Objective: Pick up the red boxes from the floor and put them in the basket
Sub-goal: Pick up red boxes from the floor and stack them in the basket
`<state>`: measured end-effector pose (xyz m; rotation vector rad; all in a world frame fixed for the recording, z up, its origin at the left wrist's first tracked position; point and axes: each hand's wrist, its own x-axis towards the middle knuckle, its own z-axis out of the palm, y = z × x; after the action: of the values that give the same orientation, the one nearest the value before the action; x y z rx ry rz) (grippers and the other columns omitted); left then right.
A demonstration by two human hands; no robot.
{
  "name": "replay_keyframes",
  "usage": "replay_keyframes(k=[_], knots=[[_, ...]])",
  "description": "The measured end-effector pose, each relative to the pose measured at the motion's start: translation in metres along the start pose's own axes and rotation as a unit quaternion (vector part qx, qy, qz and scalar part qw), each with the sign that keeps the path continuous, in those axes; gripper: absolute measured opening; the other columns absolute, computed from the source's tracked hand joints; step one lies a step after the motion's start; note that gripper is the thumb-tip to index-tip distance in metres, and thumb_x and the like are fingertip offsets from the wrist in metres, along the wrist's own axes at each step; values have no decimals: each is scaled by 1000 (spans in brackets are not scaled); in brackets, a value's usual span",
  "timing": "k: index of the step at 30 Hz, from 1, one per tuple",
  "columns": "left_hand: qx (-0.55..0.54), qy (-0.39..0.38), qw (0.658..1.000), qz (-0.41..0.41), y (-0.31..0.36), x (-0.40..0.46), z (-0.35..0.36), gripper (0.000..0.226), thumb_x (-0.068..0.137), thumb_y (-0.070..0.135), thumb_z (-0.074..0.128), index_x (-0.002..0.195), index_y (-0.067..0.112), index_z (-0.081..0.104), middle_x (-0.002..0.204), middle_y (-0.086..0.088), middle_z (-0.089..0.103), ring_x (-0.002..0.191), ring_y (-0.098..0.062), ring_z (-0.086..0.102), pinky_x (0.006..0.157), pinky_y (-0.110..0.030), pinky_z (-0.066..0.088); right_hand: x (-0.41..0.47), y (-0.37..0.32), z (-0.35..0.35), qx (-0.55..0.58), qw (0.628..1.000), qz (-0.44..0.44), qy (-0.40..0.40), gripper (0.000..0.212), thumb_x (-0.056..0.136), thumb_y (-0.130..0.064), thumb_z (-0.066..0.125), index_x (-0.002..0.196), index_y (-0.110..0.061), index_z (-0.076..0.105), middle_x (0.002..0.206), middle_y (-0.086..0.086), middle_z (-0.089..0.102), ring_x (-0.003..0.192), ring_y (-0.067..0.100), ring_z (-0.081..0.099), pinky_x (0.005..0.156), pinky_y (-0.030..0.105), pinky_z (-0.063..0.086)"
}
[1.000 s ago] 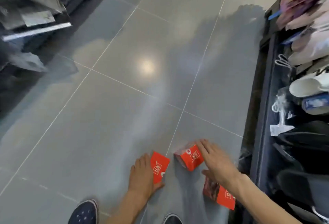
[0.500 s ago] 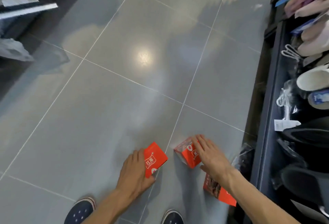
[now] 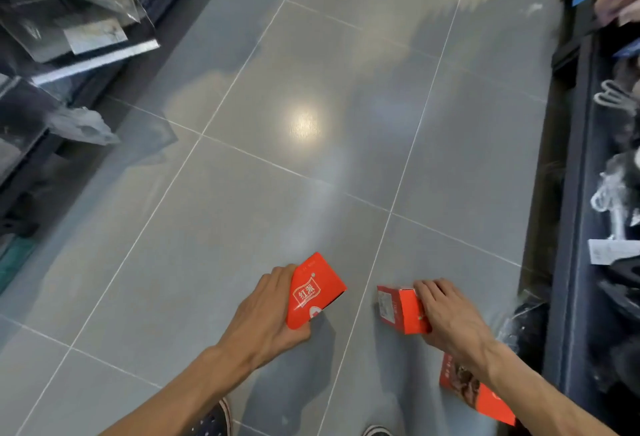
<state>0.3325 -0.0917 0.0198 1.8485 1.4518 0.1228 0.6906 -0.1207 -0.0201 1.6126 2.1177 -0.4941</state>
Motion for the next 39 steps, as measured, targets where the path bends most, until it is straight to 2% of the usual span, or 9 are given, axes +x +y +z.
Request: replay_keyframes(k=[5,11,17,22,25,28,31,36,39], knots=[[7,17,1000,15,37,-26,-100,83,73,62,65,141,30,29,118,13,50,98,-6,50,77,-30,51,-31,-25,-141,54,995,1,79,65,64,-51,64,118,-17,52,105,-2,63,91,22,57,74,33,52],[35,85,996,17,100,-97,-279,86,74,76,60,142,40,22,119,17,49,102,-5,50,82,-34,51,-80,-76,-359,36,991,-24,130,74,63,-62,61,125,-22,51,110,-7,63,95,19,56,76,33,52],[56,123,989,62,173,-197,-476,79,74,76,62,137,40,32,115,16,52,101,-4,52,85,-30,48,-159,-148,-573,44,978,-72,193,89,61,-75,62,133,-25,46,115,-8,60,103,21,55,87,34,47],[113,144,980,73,226,-288,-620,82,72,71,60,139,30,36,117,10,57,102,-13,59,84,-28,47,-238,-222,-720,77,960,-105,246,111,55,-100,35,139,-28,43,119,-7,60,111,20,53,95,32,42],[122,170,976,57,240,-342,-684,83,73,71,61,141,32,34,124,9,55,105,-9,57,89,-25,45,-275,-265,-789,73,949,-137,275,120,47,-104,21,140,-31,42,122,-7,60,110,18,54,94,30,41],[109,214,970,28,248,-398,-732,81,73,78,62,138,39,33,121,17,54,100,1,54,82,-15,44,-311,-306,-850,77,938,-161,296,111,54,-100,37,143,-33,38,128,-8,58,110,16,56,91,28,44],[107,253,961,0,261,-454,-764,85,70,85,59,139,40,34,124,18,54,101,3,53,85,-21,48,-335,-344,-894,90,929,-208,293,98,62,-86,59,143,-35,36,123,-9,57,101,11,56,81,24,46],[97,333,936,-57,277,-551,-785,69,74,73,67,129,39,44,114,20,58,94,2,56,77,-13,45,-344,-411,-943,78,910,-313,261,94,62,-78,66,141,-38,34,114,-18,52,93,5,57,81,27,53],[82,377,914,-123,279,-614,-775,72,74,72,68,131,34,46,119,15,58,100,-4,57,87,-27,48,-352,-461,-959,46,891,-385,236,96,63,-81,64,141,-35,34,109,-19,50,90,3,57,78,27,54]])
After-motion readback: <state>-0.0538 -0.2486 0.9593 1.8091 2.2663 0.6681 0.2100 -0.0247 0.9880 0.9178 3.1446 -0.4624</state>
